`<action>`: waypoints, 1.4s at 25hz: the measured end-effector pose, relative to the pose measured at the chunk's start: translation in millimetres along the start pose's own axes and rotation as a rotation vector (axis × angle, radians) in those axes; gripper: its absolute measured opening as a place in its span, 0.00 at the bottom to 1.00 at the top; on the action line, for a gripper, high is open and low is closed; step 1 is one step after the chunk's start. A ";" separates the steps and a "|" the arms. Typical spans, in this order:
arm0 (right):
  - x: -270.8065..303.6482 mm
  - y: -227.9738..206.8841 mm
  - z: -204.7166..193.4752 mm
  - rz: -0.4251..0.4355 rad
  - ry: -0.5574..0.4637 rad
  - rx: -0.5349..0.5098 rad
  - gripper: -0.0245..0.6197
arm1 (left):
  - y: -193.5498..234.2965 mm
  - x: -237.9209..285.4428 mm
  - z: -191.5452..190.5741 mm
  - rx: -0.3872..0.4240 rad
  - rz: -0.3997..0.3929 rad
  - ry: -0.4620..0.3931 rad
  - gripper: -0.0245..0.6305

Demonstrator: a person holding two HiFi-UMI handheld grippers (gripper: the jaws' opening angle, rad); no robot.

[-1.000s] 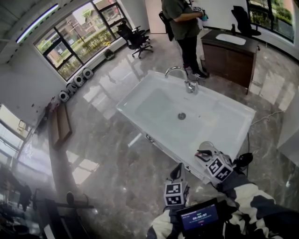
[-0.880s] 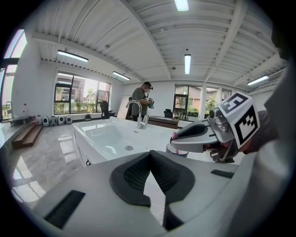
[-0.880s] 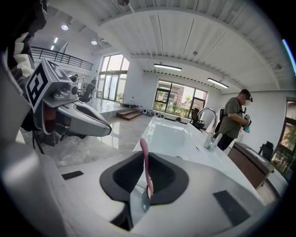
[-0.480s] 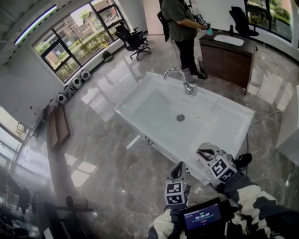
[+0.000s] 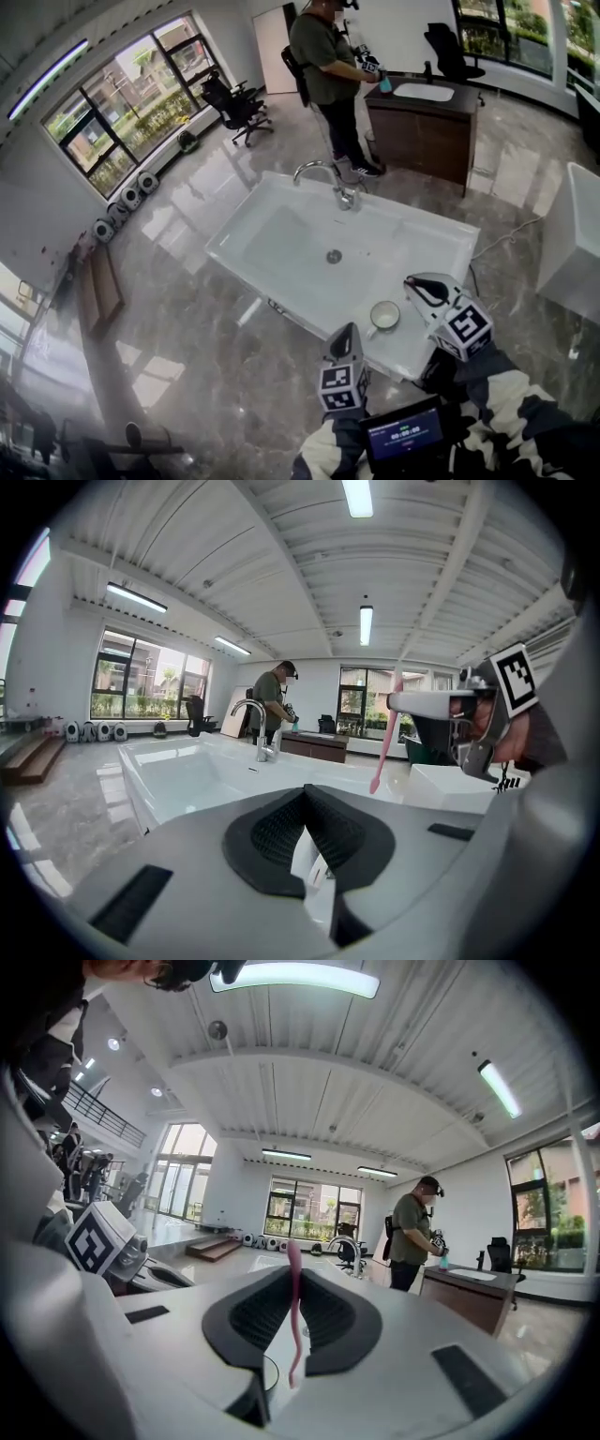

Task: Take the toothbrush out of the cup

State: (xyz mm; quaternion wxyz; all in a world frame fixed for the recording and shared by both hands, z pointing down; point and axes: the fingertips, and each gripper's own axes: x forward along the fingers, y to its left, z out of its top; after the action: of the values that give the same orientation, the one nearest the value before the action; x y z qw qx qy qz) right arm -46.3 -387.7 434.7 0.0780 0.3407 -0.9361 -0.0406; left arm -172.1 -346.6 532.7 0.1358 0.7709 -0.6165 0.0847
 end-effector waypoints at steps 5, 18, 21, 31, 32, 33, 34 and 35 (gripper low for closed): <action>-5.0 -7.1 -17.9 -0.025 0.053 0.029 0.07 | -9.4 0.5 2.1 0.003 -0.015 0.001 0.05; 24.1 -14.0 -134.2 -0.019 0.341 0.272 0.07 | -2.5 -12.6 -15.4 -0.011 0.005 0.047 0.05; 35.6 -18.6 -140.8 -0.026 0.340 0.295 0.07 | 1.7 -12.7 -11.4 -0.014 0.013 0.040 0.05; 69.6 -25.0 -193.7 -0.043 0.457 0.323 0.10 | 26.0 -13.1 -14.9 -0.039 0.061 0.058 0.05; 72.1 -26.4 -199.3 -0.051 0.470 0.332 0.10 | 27.1 -13.0 -16.1 -0.041 0.063 0.063 0.05; 74.3 -28.0 -205.0 -0.059 0.484 0.340 0.10 | 27.9 -12.6 -17.3 -0.042 0.065 0.067 0.05; 76.1 -29.8 -211.0 -0.066 0.499 0.348 0.10 | 28.7 -12.2 -18.6 -0.043 0.067 0.070 0.05; 77.6 -31.7 -216.8 -0.073 0.510 0.359 0.10 | 29.8 -12.0 -19.8 -0.045 0.069 0.073 0.05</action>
State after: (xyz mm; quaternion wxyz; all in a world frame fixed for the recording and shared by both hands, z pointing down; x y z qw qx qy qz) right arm -47.3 -466.8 653.3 0.2474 0.3814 -0.8657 0.2094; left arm -203.1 -335.3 551.1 0.1726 0.7424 -0.6390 0.1035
